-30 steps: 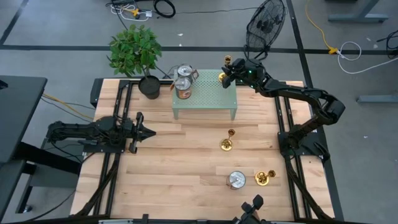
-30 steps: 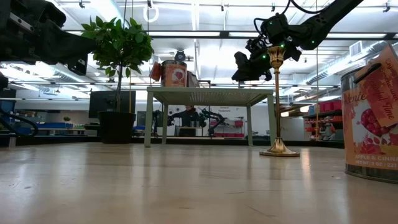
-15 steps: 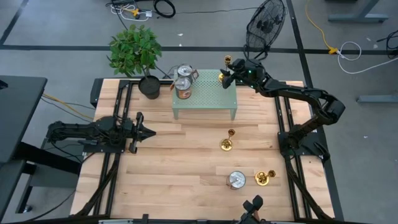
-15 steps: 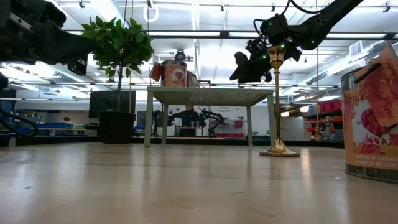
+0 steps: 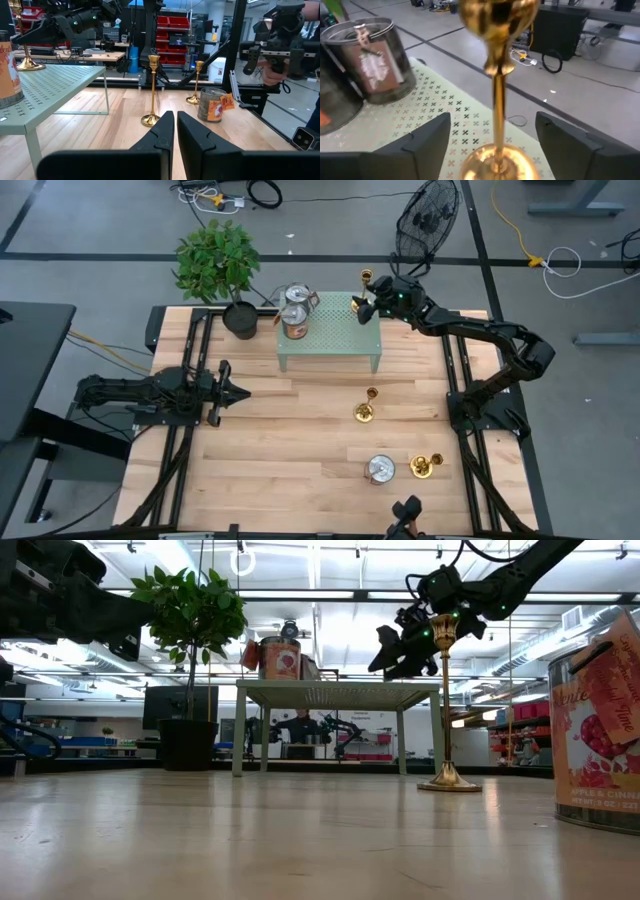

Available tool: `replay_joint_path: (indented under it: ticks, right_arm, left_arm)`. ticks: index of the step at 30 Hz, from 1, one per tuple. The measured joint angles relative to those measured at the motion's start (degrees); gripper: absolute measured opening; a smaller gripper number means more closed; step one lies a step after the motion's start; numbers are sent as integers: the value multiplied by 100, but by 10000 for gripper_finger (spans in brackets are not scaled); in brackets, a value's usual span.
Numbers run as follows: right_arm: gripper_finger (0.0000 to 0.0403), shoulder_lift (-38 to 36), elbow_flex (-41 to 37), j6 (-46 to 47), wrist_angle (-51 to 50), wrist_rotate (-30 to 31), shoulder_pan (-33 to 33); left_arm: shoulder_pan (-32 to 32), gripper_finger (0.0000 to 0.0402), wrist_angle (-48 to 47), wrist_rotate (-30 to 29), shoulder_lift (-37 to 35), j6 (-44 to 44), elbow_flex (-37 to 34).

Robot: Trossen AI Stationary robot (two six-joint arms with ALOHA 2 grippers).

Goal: Pick & Place candle stick holders
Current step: Put the silver scented candle on the shelf

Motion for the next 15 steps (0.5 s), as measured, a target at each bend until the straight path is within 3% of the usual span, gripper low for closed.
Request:
replay_joint_path:
  ticks: [7,15]
  right_arm:
    - [326,2,-2,20,-223,-351,2]
    - [361,2,-2,18,-513,-357,2]
  left_arm:
    - [0,30,0,-1,1,0,0]
    - [0,30,-1,-2,0,0,0]
